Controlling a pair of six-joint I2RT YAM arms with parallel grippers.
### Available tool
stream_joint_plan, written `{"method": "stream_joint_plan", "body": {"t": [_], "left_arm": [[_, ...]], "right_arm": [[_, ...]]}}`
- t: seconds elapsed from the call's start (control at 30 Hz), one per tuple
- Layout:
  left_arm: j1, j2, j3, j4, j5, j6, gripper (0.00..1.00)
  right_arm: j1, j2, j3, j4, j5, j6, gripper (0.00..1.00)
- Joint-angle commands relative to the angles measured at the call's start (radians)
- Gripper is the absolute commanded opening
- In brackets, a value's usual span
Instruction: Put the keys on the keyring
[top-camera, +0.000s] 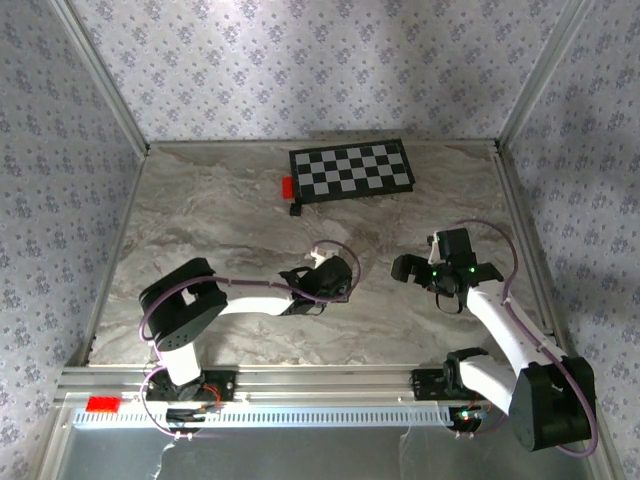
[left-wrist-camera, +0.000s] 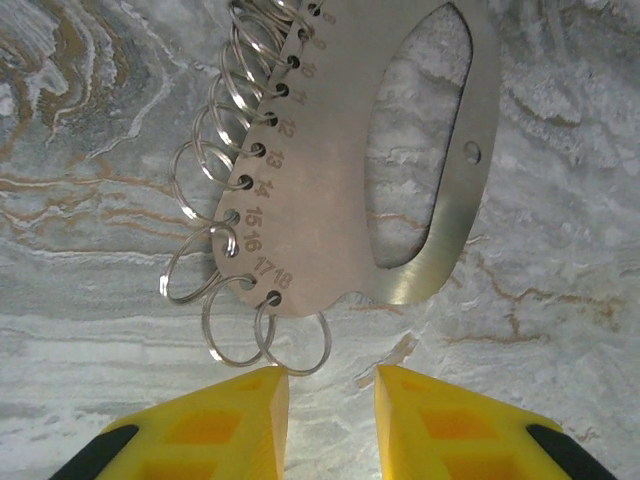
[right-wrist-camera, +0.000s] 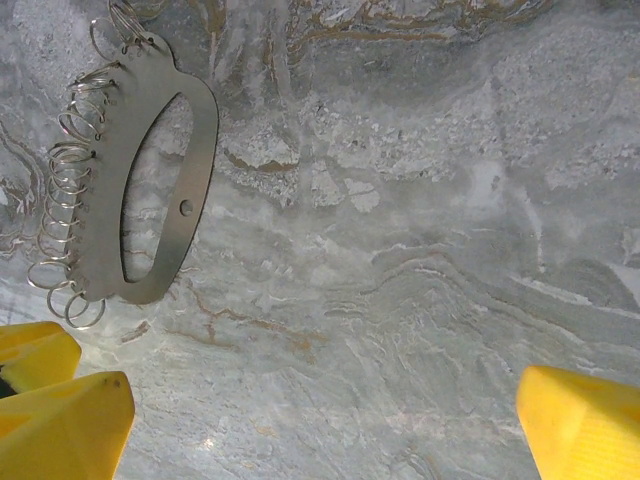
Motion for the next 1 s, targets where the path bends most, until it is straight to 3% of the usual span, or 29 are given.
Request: {"method": "stream_joint_plan", "body": {"t": [0.0, 0.17, 0.37, 0.97], "left_arm": [[0.009, 0.013, -0.011, 0.044, -0.008, -0.034, 0.29], [0.028, 0.012, -0.022, 0.063, 0.009, -0.060, 0.37], [0.031, 0.012, -0.047, 0.098, 0.022, -0.100, 0.37], [0.043, 0.100, -0.042, 0.172, 0.047, -0.108, 0.28]], "right_arm": [[-0.007, -0.006, 0.028, 0.000, -0.006, -0.009, 1.00], [-0.009, -0.016, 0.027, -0.011, -0.003, -0.010, 1.00], [-0.013, -0.028, 0.018, -0.014, -0.004, -0.010, 1.00], [-0.029, -0.049, -0.003, -0.020, -0.013, -0.014, 1.00]]}}
